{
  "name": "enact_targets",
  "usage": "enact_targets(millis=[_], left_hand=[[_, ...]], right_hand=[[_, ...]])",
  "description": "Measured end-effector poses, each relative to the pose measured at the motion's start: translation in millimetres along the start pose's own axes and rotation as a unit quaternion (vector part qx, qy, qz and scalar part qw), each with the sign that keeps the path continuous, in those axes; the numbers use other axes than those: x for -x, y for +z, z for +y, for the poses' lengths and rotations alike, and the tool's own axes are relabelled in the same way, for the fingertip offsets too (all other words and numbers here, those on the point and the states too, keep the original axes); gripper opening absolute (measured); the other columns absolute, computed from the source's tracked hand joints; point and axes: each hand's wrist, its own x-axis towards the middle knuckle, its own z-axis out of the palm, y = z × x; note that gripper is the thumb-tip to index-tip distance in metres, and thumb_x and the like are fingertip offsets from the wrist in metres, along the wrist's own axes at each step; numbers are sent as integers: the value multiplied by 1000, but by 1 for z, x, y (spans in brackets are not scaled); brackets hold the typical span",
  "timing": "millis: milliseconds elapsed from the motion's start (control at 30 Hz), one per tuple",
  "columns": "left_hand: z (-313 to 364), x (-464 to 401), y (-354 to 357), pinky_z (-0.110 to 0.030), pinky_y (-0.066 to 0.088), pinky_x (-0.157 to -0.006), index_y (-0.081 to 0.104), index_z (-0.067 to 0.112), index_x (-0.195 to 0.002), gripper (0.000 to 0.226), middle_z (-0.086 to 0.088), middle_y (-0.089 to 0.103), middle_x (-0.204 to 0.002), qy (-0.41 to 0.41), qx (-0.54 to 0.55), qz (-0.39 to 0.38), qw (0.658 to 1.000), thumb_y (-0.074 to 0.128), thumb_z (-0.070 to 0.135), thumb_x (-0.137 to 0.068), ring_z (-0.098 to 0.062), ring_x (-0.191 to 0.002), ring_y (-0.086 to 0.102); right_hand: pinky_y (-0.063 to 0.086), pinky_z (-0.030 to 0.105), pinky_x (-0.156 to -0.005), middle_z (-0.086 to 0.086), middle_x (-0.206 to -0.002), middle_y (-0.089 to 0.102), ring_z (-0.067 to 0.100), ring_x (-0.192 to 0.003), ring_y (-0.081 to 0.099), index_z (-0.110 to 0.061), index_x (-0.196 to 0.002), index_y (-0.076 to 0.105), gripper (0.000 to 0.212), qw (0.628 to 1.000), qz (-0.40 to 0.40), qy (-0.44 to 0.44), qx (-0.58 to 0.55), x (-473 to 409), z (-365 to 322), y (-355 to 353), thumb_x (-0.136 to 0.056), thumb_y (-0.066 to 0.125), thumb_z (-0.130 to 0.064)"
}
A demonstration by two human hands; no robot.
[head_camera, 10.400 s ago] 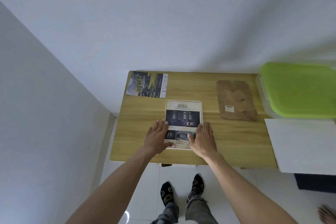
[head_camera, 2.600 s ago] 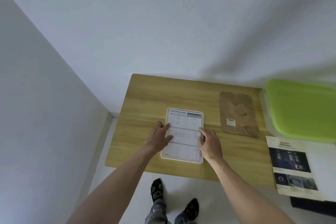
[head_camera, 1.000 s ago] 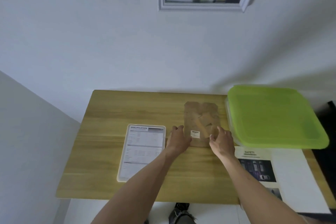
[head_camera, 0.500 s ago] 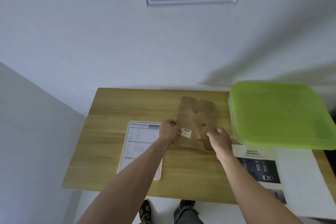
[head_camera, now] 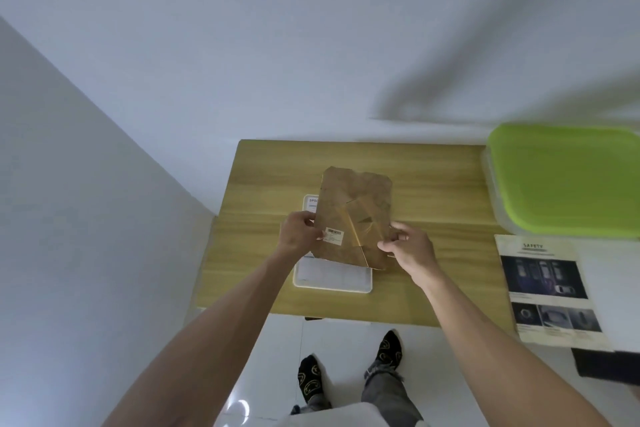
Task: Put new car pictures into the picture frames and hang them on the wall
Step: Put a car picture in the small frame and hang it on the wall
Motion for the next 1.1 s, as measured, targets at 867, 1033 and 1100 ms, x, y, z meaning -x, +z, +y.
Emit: enact_targets(millis=[867, 1033, 1100], left_hand=[[-91, 6, -4, -29, 47, -64, 74, -4, -80, 9, -6, 56, -83, 43, -46, 4, 998, 76, 4, -75, -19, -74, 55], [-96, 3, -2, -30, 51, -66, 70, -9, -75, 18, 1, 57, -77, 25, 13, 7, 1000, 75, 7, -82, -15, -69, 58], [-98, 4, -2, -30, 52, -65, 68, -11, -77, 22, 4, 56, -73, 25, 31, 4, 999, 73, 9, -86, -13, -67, 58]], right_hand=[[42, 15, -97, 6, -122, 69, 12, -103, 64, -7, -131, 62, 55, 991, 85, 9, 107, 45, 24, 57, -79, 79, -3], [42, 19, -103, 11, -125, 68, 19, -115, 64, -2, -126, 65, 51, 988, 90, 21, 124, 44, 24, 57, -78, 81, -2], [40, 13, -97, 13, -124, 68, 19, -114, 64, -1, -125, 65, 50, 986, 90, 18, 137, 43, 23, 58, -78, 80, -2]])
